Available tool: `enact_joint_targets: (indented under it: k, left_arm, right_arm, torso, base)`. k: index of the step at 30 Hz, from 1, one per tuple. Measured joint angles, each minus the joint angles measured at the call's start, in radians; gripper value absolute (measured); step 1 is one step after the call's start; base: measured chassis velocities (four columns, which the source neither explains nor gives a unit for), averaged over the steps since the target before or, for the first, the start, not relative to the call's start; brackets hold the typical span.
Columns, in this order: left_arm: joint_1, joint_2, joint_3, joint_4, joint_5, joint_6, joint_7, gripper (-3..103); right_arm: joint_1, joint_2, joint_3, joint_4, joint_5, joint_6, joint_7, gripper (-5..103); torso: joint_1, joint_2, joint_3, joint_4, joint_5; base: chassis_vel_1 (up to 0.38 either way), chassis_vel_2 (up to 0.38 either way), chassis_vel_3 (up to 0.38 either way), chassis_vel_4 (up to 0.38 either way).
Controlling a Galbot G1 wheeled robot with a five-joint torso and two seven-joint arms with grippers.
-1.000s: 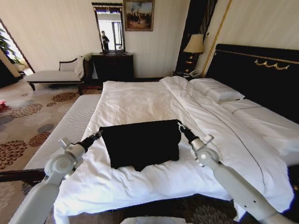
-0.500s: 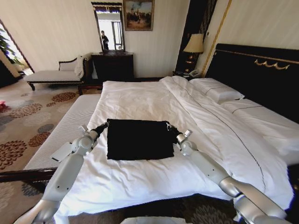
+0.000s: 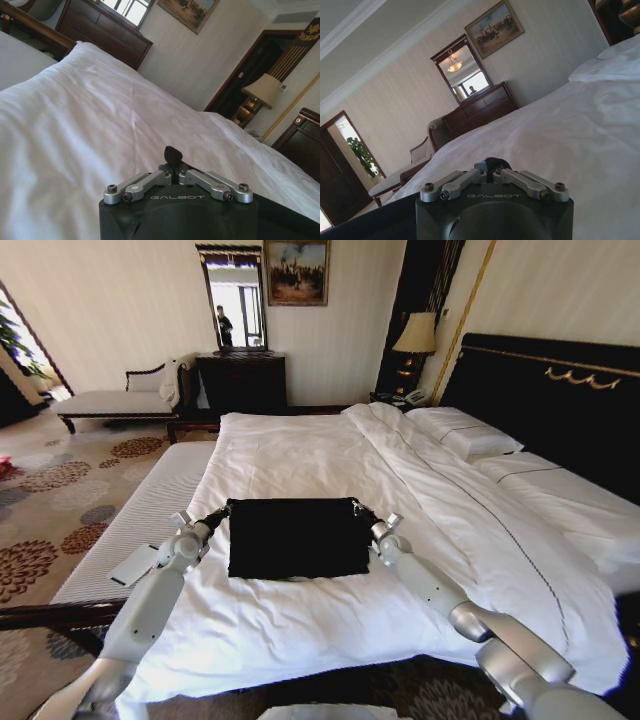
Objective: Fold the clothes on the bed.
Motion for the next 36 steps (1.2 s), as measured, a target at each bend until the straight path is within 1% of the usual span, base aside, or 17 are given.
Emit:
enact_joint_targets:
  k: [3,9,16,17,18,19,21,22,23,24,25,27,28,30,33,34,36]
  left_arm:
    - [0.01,0.0,-0.008,-0.008,0.0,-0.002,0.0,1]
    - [0.041,0.002,-0.044,-0.032,-0.004,-0.012,0.0,1]
    - [0.058,-0.001,-0.059,-0.031,-0.001,-0.017,0.001,1]
    - [0.06,-0.002,-0.06,-0.032,0.0,-0.018,0.001,1]
    - [0.062,-0.002,-0.06,-0.033,0.001,-0.019,0.001,1]
    - [0.064,-0.002,-0.06,-0.034,0.002,-0.019,0.001,1]
    - [0.065,-0.002,-0.061,-0.035,0.004,-0.02,0.001,1]
    - [0.065,-0.002,-0.061,-0.035,0.004,-0.02,0.001,1]
    - [0.066,-0.001,-0.06,-0.036,0.004,-0.02,0.002,1]
    - [0.066,0.0,-0.06,-0.037,0.005,-0.02,0.003,1]
    - [0.066,0.001,-0.06,-0.037,0.005,-0.021,0.003,1]
    - [0.067,0.003,-0.059,-0.038,0.005,-0.021,0.004,1]
    - [0.067,0.003,-0.059,-0.038,0.005,-0.021,0.004,1]
    - [0.067,0.004,-0.059,-0.04,0.006,-0.022,0.004,1]
    - [0.067,0.006,-0.062,-0.042,0.005,-0.022,0.004,1]
    - [0.067,0.006,-0.062,-0.042,0.005,-0.022,0.004,1]
    - [0.067,0.013,-0.067,-0.04,0.005,-0.022,0.004,1]
  right_arm:
    - [0.019,0.008,-0.006,-0.003,-0.001,0.0,0.0,1]
    - [0.082,0.081,-0.02,-0.107,-0.01,-0.006,0.001,1]
    - [0.091,0.107,-0.022,-0.132,-0.03,-0.015,0.005,1]
    - [0.089,0.104,-0.023,-0.126,-0.033,-0.018,0.009,-2]
    - [0.086,0.098,-0.024,-0.118,-0.034,-0.023,0.012,3]
    - [0.084,0.091,-0.024,-0.111,-0.034,-0.028,0.013,3]
    - [0.08,0.074,-0.024,-0.099,-0.037,-0.043,0.014,14]
    - [0.08,0.074,-0.024,-0.099,-0.037,-0.043,0.014,14]
    - [0.079,0.068,-0.021,-0.097,-0.044,-0.047,0.017,19]
    - [0.079,0.061,-0.017,-0.096,-0.065,-0.051,0.022,25]
    - [0.079,0.055,-0.011,-0.096,-0.092,-0.054,0.027,25]
    - [0.079,0.039,-0.002,-0.105,-0.17,-0.06,0.033,36]
    - [0.079,0.039,-0.002,-0.105,-0.17,-0.06,0.033,36]
    - [0.078,0.026,0.004,-0.117,-0.225,-0.063,0.038,46]
    - [0.059,0.004,0.027,-0.103,-0.225,-0.086,0.095,57]
    - [0.059,0.004,0.027,-0.103,-0.225,-0.086,0.095,57]
    - [0.024,-0.04,0.043,-0.057,-0.197,-0.104,0.118,68]
  torso:
    - [0.0,0.0,0.0,-0.0002,-0.0002]
    - [0.0,0.0,0.0,0.0005,0.0]
    - [0.0,0.0,0.0,0.0003,-0.0001]
    - [0.0,0.0,0.0,0.0003,-0.0001]
    - [0.0,0.0,0.0,0.0003,-0.0001]
    - [0.0,0.0,0.0,0.0002,-0.0001]
    - [0.0,0.0,0.0,-0.0002,-0.0001]
    - [0.0,0.0,0.0,-0.0002,-0.0001]
    - [0.0,0.0,0.0,-0.0002,0.0001]
    - [0.0,0.0,0.0,-0.0001,0.0001]
    - [0.0,0.0,0.0,0.0001,0.0001]
    - [0.0,0.0,0.0,0.0003,0.0]
    - [0.0,0.0,0.0,0.0003,0.0]
    - [0.0,0.0,0.0,0.0,0.0]
    - [0.0,0.0,0.0,0.0005,0.0003]
    - [0.0,0.0,0.0,0.0005,0.0003]
    - [0.0,0.0,0.0,0.0003,0.0002]
  base:
    - [0.0,0.0,0.0,0.0]
    - [0.0,0.0,0.0,0.0]
    - [0.0,0.0,0.0,0.0]
    - [0.0,0.0,0.0,0.0]
    - [0.0,0.0,0.0,0.0]
    - [0.0,0.0,0.0,0.0]
    - [0.0,0.0,0.0,0.0]
    - [0.0,0.0,0.0,0.0]
    - [0.0,0.0,0.0,0.0]
    - [0.0,0.0,0.0,0.0]
    - [0.0,0.0,0.0,0.0]
    - [0.0,0.0,0.0,0.0]
    - [0.0,0.0,0.0,0.0]
    - [0.0,0.0,0.0,0.0]
    - [0.0,0.0,0.0,0.0]
    - [0.0,0.0,0.0,0.0]
    - [0.0,0.0,0.0,0.0]
